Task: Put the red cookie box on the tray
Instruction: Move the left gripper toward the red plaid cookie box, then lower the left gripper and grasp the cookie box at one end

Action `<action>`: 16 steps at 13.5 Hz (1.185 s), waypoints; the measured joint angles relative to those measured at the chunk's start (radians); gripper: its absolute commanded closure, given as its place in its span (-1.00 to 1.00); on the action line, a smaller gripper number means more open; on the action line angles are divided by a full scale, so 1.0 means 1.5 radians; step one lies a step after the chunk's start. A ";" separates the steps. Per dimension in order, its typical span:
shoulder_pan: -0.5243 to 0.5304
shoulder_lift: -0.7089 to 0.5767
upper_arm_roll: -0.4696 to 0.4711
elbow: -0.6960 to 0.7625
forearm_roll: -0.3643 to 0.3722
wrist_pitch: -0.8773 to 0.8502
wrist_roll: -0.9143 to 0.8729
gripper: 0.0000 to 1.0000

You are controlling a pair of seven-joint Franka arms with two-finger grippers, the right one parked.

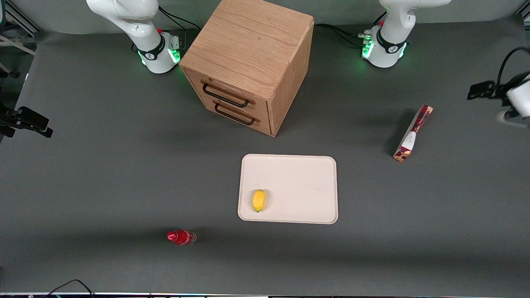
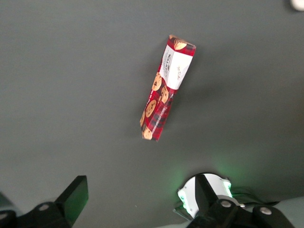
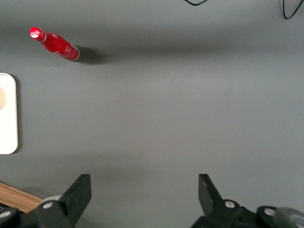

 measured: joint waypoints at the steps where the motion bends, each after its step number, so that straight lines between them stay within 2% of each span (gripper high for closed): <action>1: -0.001 0.022 -0.002 -0.032 -0.002 0.037 0.019 -1.00; 6: -0.005 0.058 -0.003 -0.228 -0.019 0.261 0.068 -1.00; 10: -0.005 0.067 -0.004 -0.325 -0.025 0.404 0.072 -1.00; 11: -0.005 0.076 -0.004 -0.340 -0.034 0.434 0.073 -0.73; 12: -0.005 0.088 -0.004 -0.351 -0.045 0.461 0.073 -0.28; 14: -0.005 0.109 -0.004 -0.358 -0.062 0.491 0.074 0.87; 15: -0.005 0.116 -0.003 -0.358 -0.078 0.499 0.074 1.00; 16: -0.005 0.120 -0.003 -0.357 -0.087 0.503 0.074 1.00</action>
